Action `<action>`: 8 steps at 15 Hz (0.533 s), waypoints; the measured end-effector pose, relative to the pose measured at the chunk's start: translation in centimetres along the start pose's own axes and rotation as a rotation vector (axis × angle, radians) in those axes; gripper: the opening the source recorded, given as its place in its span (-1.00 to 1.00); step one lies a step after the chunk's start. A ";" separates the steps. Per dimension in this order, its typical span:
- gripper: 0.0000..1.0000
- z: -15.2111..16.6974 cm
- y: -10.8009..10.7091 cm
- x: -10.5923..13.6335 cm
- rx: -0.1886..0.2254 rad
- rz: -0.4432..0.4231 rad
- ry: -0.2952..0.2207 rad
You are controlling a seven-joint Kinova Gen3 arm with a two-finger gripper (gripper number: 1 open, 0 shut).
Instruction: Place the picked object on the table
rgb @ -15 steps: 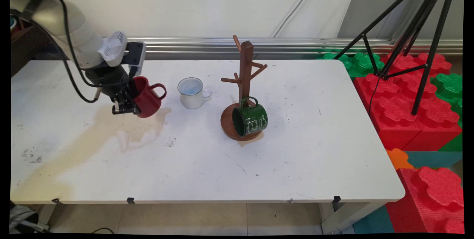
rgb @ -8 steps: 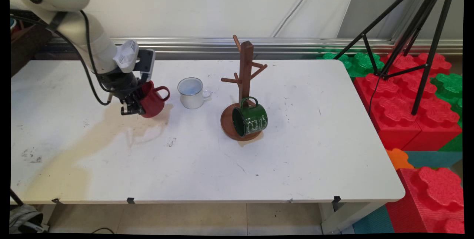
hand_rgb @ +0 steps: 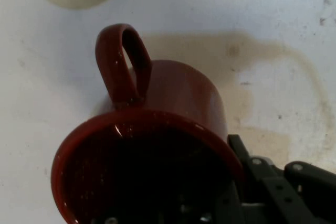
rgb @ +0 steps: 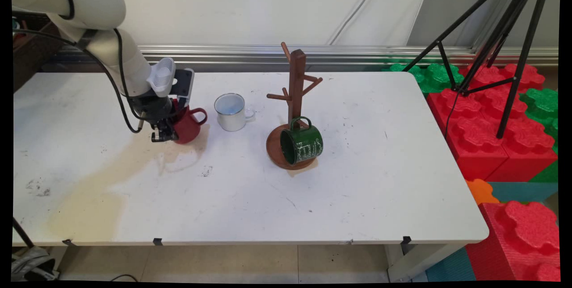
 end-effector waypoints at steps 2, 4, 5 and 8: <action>-1.00 0.5 0.1 0.2 0.005 0.009 -0.005; -1.00 0.8 0.2 0.4 0.010 0.017 -0.010; -1.00 1.0 0.2 0.5 0.012 0.020 -0.012; 1.00 1.3 0.3 0.6 0.019 0.026 -0.016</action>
